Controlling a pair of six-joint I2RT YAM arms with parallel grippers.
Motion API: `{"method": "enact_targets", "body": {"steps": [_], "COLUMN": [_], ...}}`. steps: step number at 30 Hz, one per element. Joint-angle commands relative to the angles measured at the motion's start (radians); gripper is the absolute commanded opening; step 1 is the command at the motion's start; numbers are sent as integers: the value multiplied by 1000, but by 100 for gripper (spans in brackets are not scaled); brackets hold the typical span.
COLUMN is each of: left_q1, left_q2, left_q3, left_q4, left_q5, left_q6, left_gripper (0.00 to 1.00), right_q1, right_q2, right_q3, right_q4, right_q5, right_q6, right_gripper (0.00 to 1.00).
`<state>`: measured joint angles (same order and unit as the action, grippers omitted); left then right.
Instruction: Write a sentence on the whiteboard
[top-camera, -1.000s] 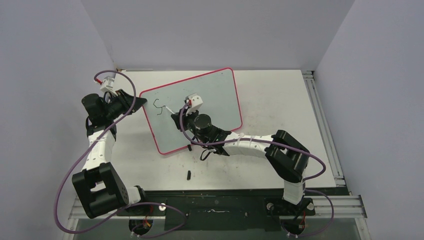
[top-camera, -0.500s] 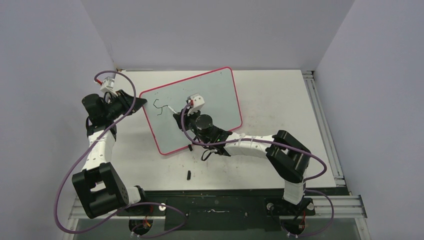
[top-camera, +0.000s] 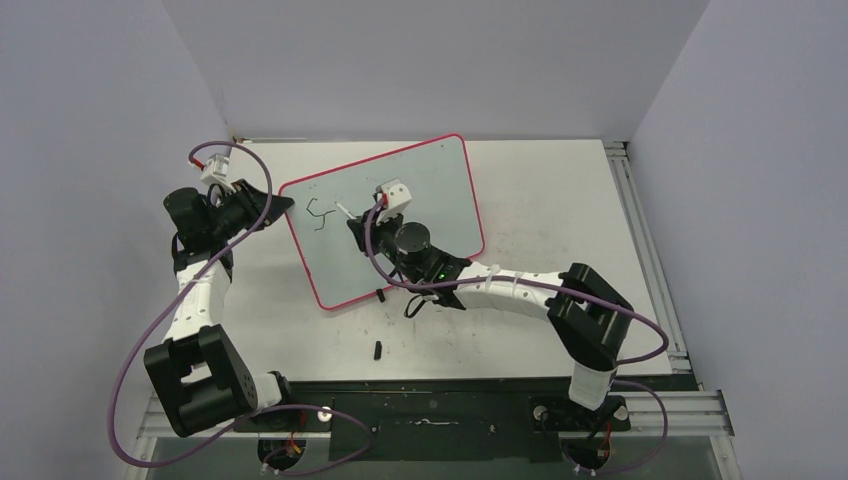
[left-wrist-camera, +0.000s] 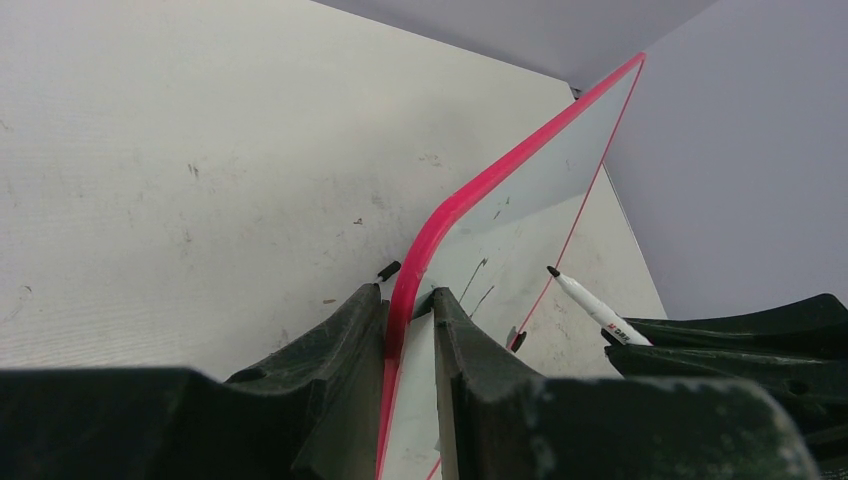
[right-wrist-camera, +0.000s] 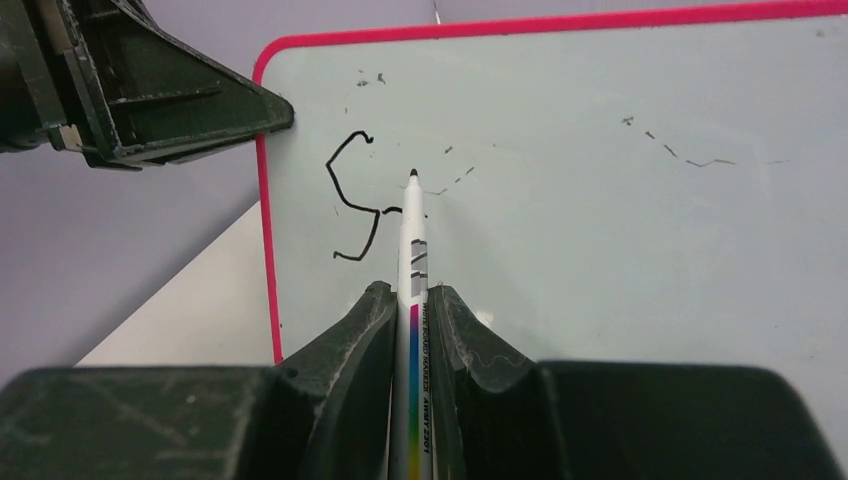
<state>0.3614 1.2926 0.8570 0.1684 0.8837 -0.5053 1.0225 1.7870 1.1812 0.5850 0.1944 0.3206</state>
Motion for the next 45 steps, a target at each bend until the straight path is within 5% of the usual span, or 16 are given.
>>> {"method": "enact_targets", "body": {"steps": [1, 30, 45], "left_q1": [-1, 0, -1], "left_q2": [-19, -22, -28], "left_q3": [8, 8, 7], "left_q4": [14, 13, 16], "left_q5": [6, 7, 6], "left_q6": [21, 22, 21], "left_gripper": [20, 20, 20], "right_q1": [8, -15, 9], "right_q2": [15, 129, 81], "right_q3": [85, 162, 35], "right_q4": [17, -9, 14], "right_q5": [-22, -25, 39], "right_q6": [-23, 5, 26], "right_gripper": [5, 5, 5]}}
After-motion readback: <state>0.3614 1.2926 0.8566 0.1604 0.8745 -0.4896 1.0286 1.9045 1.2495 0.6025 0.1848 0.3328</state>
